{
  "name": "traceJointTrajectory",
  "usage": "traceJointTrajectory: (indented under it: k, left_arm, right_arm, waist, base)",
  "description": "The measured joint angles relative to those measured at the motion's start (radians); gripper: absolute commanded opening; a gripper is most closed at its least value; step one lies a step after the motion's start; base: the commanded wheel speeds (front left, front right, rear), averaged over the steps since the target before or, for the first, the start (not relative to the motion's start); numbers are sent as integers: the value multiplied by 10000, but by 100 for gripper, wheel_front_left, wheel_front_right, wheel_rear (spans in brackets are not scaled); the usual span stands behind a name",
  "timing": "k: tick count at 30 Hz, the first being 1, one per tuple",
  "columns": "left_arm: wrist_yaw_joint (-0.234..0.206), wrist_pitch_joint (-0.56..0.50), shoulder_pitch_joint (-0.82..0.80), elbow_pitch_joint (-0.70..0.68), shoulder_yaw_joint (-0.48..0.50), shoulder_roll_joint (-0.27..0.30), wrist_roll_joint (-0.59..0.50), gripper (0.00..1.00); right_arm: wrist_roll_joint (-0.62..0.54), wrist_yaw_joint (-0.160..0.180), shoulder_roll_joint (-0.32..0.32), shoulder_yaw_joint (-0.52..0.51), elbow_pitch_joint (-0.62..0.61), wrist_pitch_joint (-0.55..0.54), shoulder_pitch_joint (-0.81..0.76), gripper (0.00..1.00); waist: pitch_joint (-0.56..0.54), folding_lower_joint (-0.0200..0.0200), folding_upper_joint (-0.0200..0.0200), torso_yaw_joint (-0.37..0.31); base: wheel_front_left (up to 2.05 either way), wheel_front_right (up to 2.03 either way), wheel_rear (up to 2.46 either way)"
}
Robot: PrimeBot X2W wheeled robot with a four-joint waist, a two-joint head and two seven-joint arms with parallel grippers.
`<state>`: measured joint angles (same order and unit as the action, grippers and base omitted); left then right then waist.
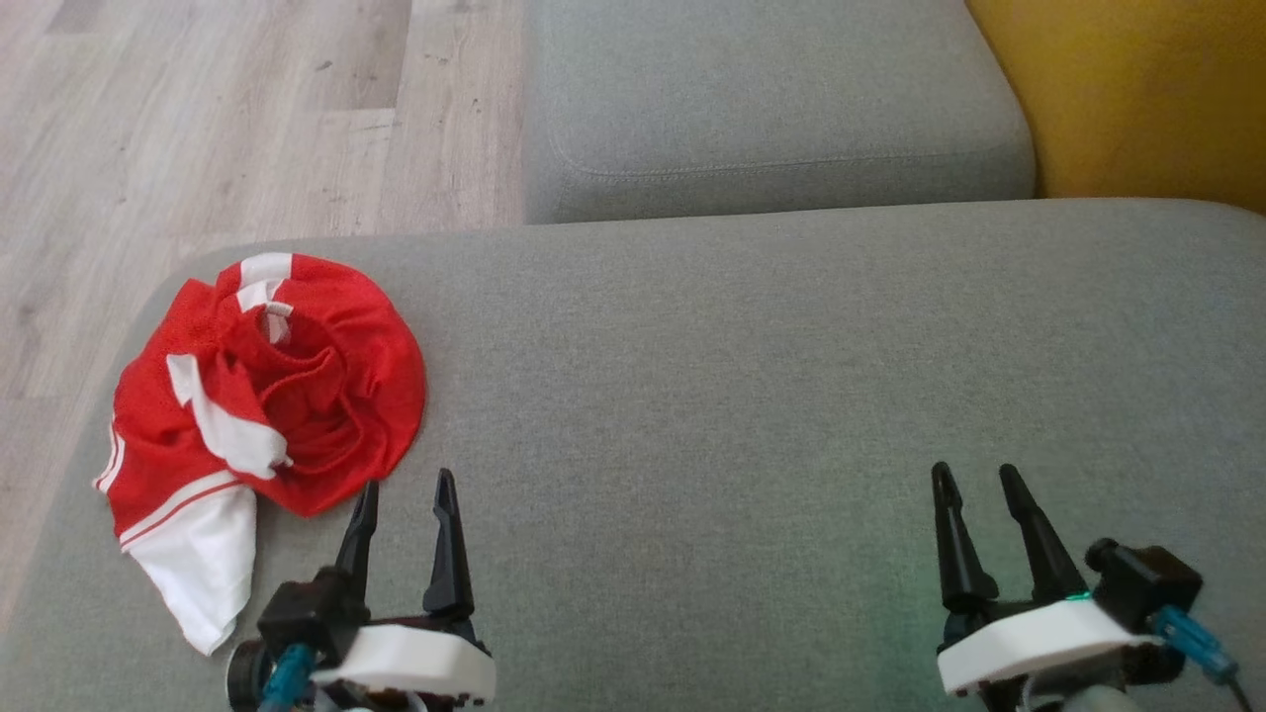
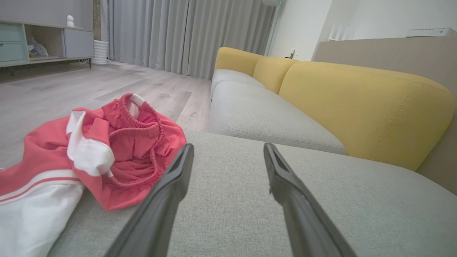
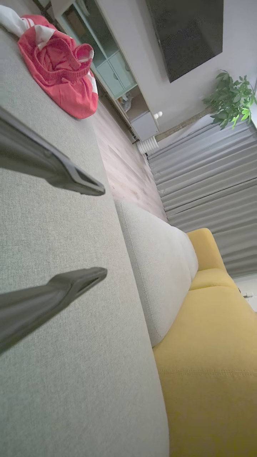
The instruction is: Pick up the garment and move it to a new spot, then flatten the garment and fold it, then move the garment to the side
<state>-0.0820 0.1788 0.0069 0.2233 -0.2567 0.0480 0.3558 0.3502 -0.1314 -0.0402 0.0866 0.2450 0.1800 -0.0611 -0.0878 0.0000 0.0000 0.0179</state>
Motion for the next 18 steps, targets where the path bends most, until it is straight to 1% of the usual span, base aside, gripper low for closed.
traceJointTrajectory:
  k: [7, 18]
  left_arm:
    - [-75, 217, 2, 8, -54, -2, -859, 100]
    - [-38, 529, 8, 88, -316, 0, -2069, 100]
  right_arm:
    - [-836, 0, -2, 50, 15, 201, -159, 100]
    - [-2036, 0, -4, -171, 184, 504, -161, 100]
  waist:
    - [-57, 0, 0, 36]
    - [-115, 0, 0, 35]
  base:
    - [0, 0, 0]
    - [0, 0, 0]
